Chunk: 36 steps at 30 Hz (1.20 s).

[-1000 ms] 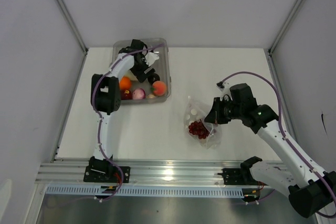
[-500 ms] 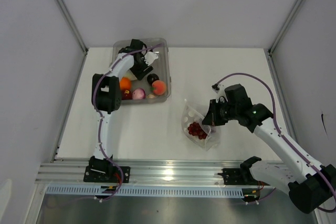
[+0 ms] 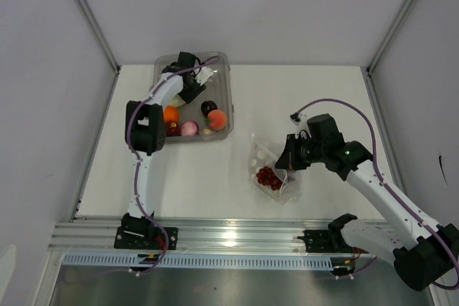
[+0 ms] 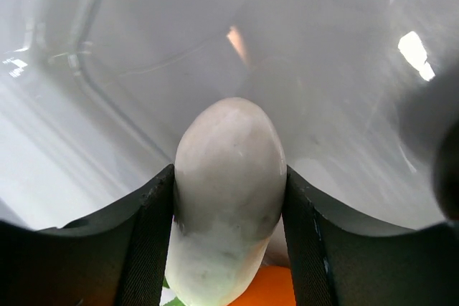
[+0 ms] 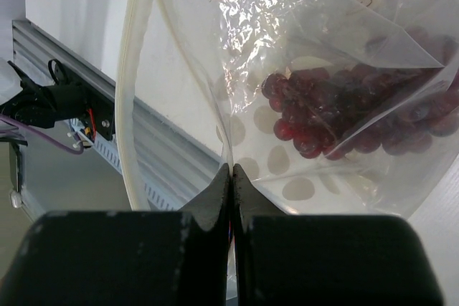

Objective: Place the food in the zip-top bag and seal the zipper
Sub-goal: Pick up the fake vegetable from the bin.

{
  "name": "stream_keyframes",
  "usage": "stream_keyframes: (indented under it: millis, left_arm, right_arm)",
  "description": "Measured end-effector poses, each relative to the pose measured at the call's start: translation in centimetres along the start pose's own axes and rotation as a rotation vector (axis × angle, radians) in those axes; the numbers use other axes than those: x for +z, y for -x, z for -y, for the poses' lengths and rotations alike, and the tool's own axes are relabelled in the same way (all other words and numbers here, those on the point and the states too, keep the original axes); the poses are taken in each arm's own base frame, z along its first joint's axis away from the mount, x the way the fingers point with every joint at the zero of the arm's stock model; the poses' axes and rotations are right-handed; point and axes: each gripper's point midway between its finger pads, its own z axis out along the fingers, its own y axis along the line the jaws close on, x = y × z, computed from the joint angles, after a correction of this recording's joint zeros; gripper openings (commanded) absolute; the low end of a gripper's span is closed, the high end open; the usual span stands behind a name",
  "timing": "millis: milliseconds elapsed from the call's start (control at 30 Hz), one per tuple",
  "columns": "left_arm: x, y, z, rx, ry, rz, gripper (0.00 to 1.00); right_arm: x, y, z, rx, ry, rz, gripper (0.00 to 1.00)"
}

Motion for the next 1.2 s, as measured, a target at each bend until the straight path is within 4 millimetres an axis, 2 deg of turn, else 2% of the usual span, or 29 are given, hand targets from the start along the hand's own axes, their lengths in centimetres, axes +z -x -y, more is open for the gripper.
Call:
stream_keyframes:
  millis: [67, 133, 233, 267, 433, 600, 733, 833, 1000, 1100, 1200]
  left_arm:
    - [-0.3, 0.3, -0.6, -0.030, 0.033, 0.008, 0.24]
    - [-0.8, 0.7, -1.1, -0.062, 0.060, 0.025, 0.15]
    - [-2.7, 1.6, -1.6, -0.115, 0.106, 0.066, 0.10]
    - [-3.9, 2.2, -2.0, -0.136, 0.131, 0.087, 0.01]
    - [-10.0, 6.0, -3.3, -0.215, 0.266, 0.188, 0.01]
    - [-15.5, 8.8, -1.1, -0.346, 0.275, 0.278, 0.01]
    - [-20.2, 8.7, 2.8, -0.498, 0.126, 0.356, 0.01]
    - [-24.4, 8.5, 6.3, -0.608, -0.068, 0.455, 0.01]
    - [-31.0, 7.1, 14.7, -0.744, -0.498, 0.656, 0.01]
    - [-34.0, 7.1, 18.6, -0.815, -0.734, 0.738, 0.01]
    - [-35.7, 8.2, 22.5, -0.843, -0.936, 0.710, 0.01]
  right_arm:
    - [0.0, 0.1, 0.0, 0.004, -0.001, 0.002, 0.00]
    - [0.1, 0.2, 0.2, 0.008, -0.010, 0.007, 0.00]
    - [0.0, 0.7, 0.5, 0.012, -0.031, 0.020, 0.00]
    - [0.0, 0.9, 0.6, 0.013, -0.039, 0.027, 0.00]
    - [-0.4, 2.4, 1.5, 0.011, -0.105, 0.080, 0.00]
    - [-0.9, 3.8, 2.4, 0.025, -0.176, 0.140, 0.00]
    - [-1.0, 4.3, 2.8, 0.050, -0.209, 0.166, 0.00]
    - [-1.0, 4.4, 3.0, 0.072, -0.230, 0.182, 0.00]
    - [-0.8, 3.7, 3.1, 0.101, -0.256, 0.198, 0.00]
    - [-1.0, 3.7, 3.0, 0.113, -0.261, 0.215, 0.00]
    - [-1.2, 3.8, 2.8, 0.116, -0.261, 0.228, 0.00]
